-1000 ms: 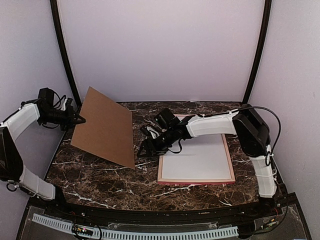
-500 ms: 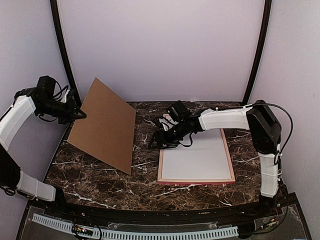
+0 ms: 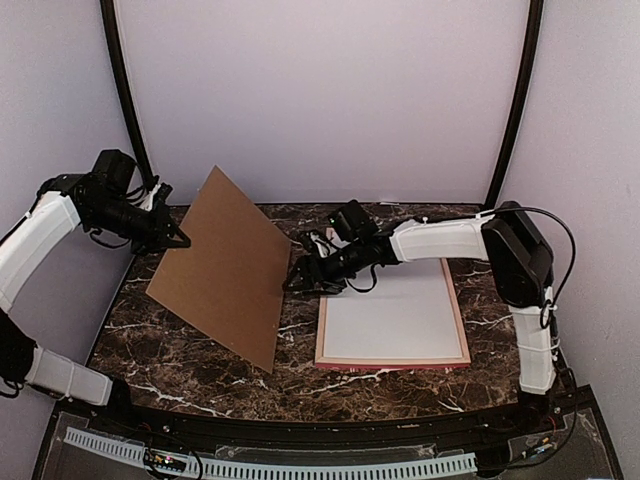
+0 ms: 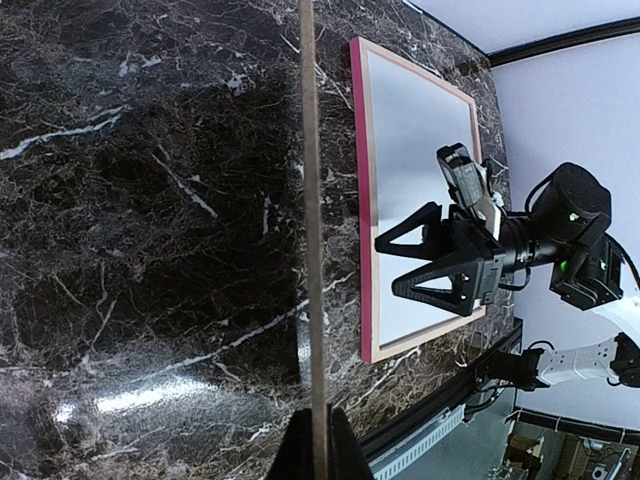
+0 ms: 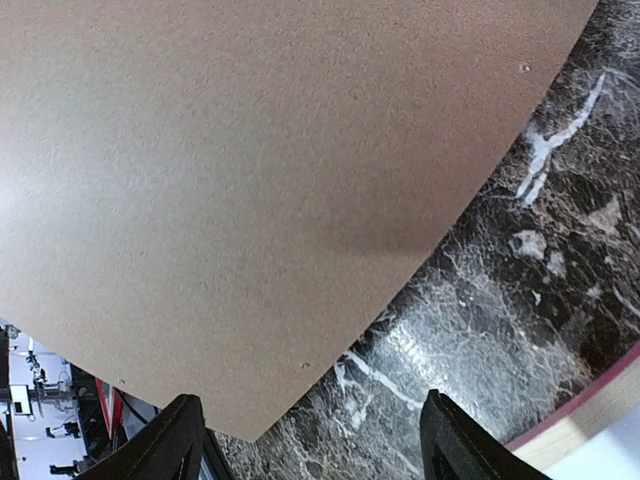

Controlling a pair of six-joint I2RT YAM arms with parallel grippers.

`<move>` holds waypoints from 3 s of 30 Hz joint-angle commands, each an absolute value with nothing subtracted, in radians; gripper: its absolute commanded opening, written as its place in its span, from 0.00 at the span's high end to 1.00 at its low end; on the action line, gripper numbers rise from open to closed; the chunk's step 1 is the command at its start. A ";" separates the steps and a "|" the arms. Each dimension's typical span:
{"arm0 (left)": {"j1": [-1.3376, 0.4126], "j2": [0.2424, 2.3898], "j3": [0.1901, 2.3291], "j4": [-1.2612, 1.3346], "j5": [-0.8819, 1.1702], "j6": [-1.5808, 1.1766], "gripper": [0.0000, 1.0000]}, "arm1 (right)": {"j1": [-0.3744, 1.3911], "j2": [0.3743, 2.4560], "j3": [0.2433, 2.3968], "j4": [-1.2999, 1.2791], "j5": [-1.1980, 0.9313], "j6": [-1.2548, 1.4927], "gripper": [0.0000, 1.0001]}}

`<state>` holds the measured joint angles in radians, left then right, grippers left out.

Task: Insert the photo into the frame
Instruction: Pass from the left arm to the right

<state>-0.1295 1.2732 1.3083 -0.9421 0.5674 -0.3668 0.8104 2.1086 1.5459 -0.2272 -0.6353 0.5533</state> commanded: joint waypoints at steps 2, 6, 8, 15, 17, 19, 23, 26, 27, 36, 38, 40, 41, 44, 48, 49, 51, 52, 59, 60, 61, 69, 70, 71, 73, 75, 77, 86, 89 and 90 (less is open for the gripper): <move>-0.185 1.213 1.328 -0.891 0.553 -0.432 0.99 | 0.825 2.197 1.609 -0.144 -0.682 0.630 0.24; -0.223 1.203 1.317 -0.874 0.527 -0.462 0.99 | 0.829 2.223 1.603 -0.108 -0.682 0.670 0.24; -0.238 1.200 1.315 -0.872 0.514 -0.470 0.99 | 0.833 2.230 1.592 -0.078 -0.691 0.683 0.24; -0.267 1.189 1.285 -0.843 0.508 -0.494 0.99 | 0.839 2.261 1.550 0.023 -0.740 0.734 0.24; -0.273 1.186 1.277 -0.836 0.508 -0.499 0.99 | 0.838 2.271 1.546 0.039 -0.746 0.744 0.23; -0.278 1.185 1.270 -0.832 0.507 -0.502 0.99 | 0.840 2.280 1.548 0.043 -0.749 0.748 0.24; -0.286 1.184 1.264 -0.826 0.502 -0.508 0.99 | 0.841 2.286 1.546 0.045 -0.750 0.750 0.23; -0.292 1.184 1.264 -0.825 0.494 -0.512 0.99 | 0.841 2.284 1.546 0.025 -0.733 0.743 0.23; -0.294 1.184 1.265 -0.826 0.489 -0.513 0.99 | 0.841 2.283 1.548 0.010 -0.721 0.734 0.24; -0.325 1.179 1.272 -0.817 0.467 -0.532 0.95 | 0.859 2.283 1.596 -0.113 -0.638 0.689 0.24; -0.334 1.178 1.271 -0.806 0.467 -0.537 0.92 | 0.866 2.284 1.606 -0.123 -0.630 0.683 0.24; -0.343 1.176 1.269 -0.787 0.482 -0.545 0.88 | 0.868 2.285 1.606 -0.119 -0.634 0.686 0.24; -0.349 1.176 1.267 -0.778 0.486 -0.548 0.87 | 0.870 2.286 1.605 -0.117 -0.636 0.687 0.24; -0.364 1.178 1.264 -0.740 0.514 -0.563 0.80 | 0.870 2.282 1.599 -0.106 -0.647 0.688 0.24; -0.390 1.181 1.264 -0.691 0.543 -0.582 0.70 | 0.869 2.269 1.587 -0.084 -0.668 0.689 0.24; -0.401 1.184 1.266 -0.685 0.546 -0.585 0.66 | 0.868 2.264 1.583 -0.076 -0.673 0.689 0.24; -0.420 1.191 1.269 -0.665 0.552 -0.591 0.61 | 0.866 2.256 1.575 -0.065 -0.684 0.689 0.24; -0.427 1.197 1.269 -0.653 0.556 -0.595 0.59 | 0.863 2.252 1.571 -0.060 -0.690 0.691 0.24; -0.502 1.226 1.296 -0.617 0.550 -0.612 0.51 | 0.842 2.183 1.514 -0.031 -0.705 0.698 0.24; -0.515 1.230 1.302 -0.615 0.546 -0.613 0.51 | 0.838 2.166 1.498 -0.028 -0.706 0.700 0.24; -0.521 1.236 1.306 -0.611 0.543 -0.613 0.50 | 0.833 2.148 1.486 -0.023 -0.706 0.702 0.24; -0.581 1.293 1.362 -0.597 0.525 -0.610 0.47 | 0.789 1.996 1.434 -0.064 -0.668 0.692 0.24; -0.588 1.298 1.371 -0.596 0.526 -0.610 0.46 | 0.784 1.979 1.436 -0.075 -0.658 0.689 0.24; -0.592 1.307 1.375 -0.593 0.527 -0.610 0.46 | 0.781 1.963 1.439 -0.088 -0.649 0.688 0.24; -0.603 1.320 1.386 -0.587 0.527 -0.612 0.46 | 0.774 1.938 1.451 -0.110 -0.634 0.689 0.24; -0.614 1.331 1.396 -0.582 0.525 -0.611 0.46 | 0.770 1.916 1.469 -0.123 -0.622 0.693 0.24; -0.624 1.340 1.405 -0.577 0.525 -0.613 0.46 | 0.769 1.901 1.491 -0.134 -0.614 0.698 0.25; -0.658 1.366 1.415 -0.549 0.521 -0.624 0.46 | 0.767 1.835 1.572 -0.117 -0.604 0.752 0.25; -0.667 1.372 1.419 -0.544 0.521 -0.624 0.46 | 0.768 1.824 1.593 -0.112 -0.609 0.765 0.25; -0.667 1.375 1.419 -0.541 0.522 -0.623 0.46 | 0.767 1.824 1.600 -0.113 -0.613 0.769 0.25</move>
